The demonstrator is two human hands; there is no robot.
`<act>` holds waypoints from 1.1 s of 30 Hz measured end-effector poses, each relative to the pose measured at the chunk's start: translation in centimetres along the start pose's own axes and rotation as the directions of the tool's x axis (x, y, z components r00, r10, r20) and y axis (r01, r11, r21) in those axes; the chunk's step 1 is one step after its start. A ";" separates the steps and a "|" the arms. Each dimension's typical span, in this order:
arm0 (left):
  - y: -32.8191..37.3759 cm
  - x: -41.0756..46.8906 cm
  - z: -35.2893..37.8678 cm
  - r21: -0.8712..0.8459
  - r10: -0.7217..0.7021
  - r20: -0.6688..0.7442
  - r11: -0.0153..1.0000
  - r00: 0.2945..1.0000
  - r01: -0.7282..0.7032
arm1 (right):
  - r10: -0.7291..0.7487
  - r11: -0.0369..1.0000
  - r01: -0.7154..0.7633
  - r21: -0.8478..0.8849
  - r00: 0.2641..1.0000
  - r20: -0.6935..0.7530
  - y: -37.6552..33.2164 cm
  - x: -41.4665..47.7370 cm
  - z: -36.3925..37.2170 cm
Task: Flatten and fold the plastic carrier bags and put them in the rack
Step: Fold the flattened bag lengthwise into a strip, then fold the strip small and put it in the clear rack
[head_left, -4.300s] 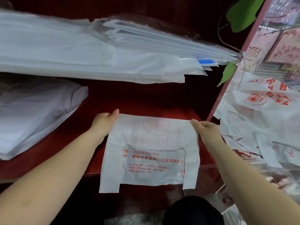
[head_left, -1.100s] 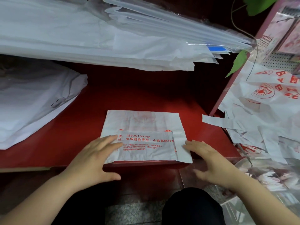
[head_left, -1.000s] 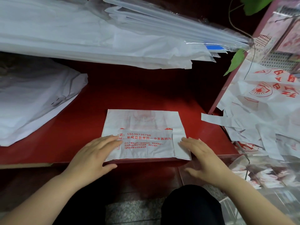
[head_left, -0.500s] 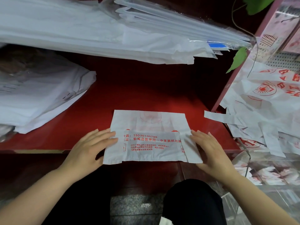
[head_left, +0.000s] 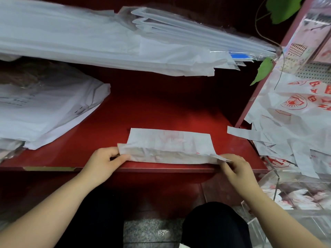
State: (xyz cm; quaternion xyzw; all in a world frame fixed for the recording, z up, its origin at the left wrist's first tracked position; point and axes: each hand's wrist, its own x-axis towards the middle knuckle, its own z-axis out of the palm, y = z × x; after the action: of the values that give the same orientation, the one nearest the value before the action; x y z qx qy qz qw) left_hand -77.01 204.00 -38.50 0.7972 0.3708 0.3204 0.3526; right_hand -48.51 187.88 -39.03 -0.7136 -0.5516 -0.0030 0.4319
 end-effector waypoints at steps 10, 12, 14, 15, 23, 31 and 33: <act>1.8 3.1 1.9 0.163 -0.201 -0.209 0.958 0.957 0.237 | 0.397 0.881 -0.375 -0.287 0.918 0.019 -1.7 3.7 2.1; 2.3 3.3 2.1 0.293 -0.196 -0.219 0.921 0.956 0.256 | 0.437 0.841 -0.408 -0.355 0.900 0.002 -1.9 4.2 2.6; 2.3 3.5 2.3 0.432 -0.184 -0.217 0.863 0.959 0.263 | 0.449 0.805 -0.415 -0.424 0.893 -0.022 -2.0 4.6 2.8; 2.1 3.6 2.4 0.513 -0.175 -0.215 0.817 0.961 0.263 | 0.454 0.789 -0.416 -0.453 0.891 -0.027 -2.1 4.8 2.9; 1.0 3.8 2.1 0.718 -0.126 -0.190 0.659 0.974 0.226 | 0.476 0.712 -0.406 -0.573 0.879 -0.032 -2.4 5.7 3.1; 1.3 4.0 2.3 0.574 -0.005 -0.181 0.811 0.983 0.110 | 0.484 0.683 -0.425 -0.594 0.872 -0.067 -2.6 5.7 3.6; 1.3 4.1 2.4 0.548 0.104 -0.091 0.836 0.990 -0.037 | 0.486 0.684 -0.432 -0.588 0.871 -0.075 -2.7 5.7 3.7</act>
State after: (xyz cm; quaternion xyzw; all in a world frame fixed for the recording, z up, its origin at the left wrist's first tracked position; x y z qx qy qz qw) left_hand -72.57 205.92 -37.74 0.8574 0.4370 0.2606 0.0771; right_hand -50.16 194.70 -36.90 -0.9256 -0.3449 -0.0339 0.1521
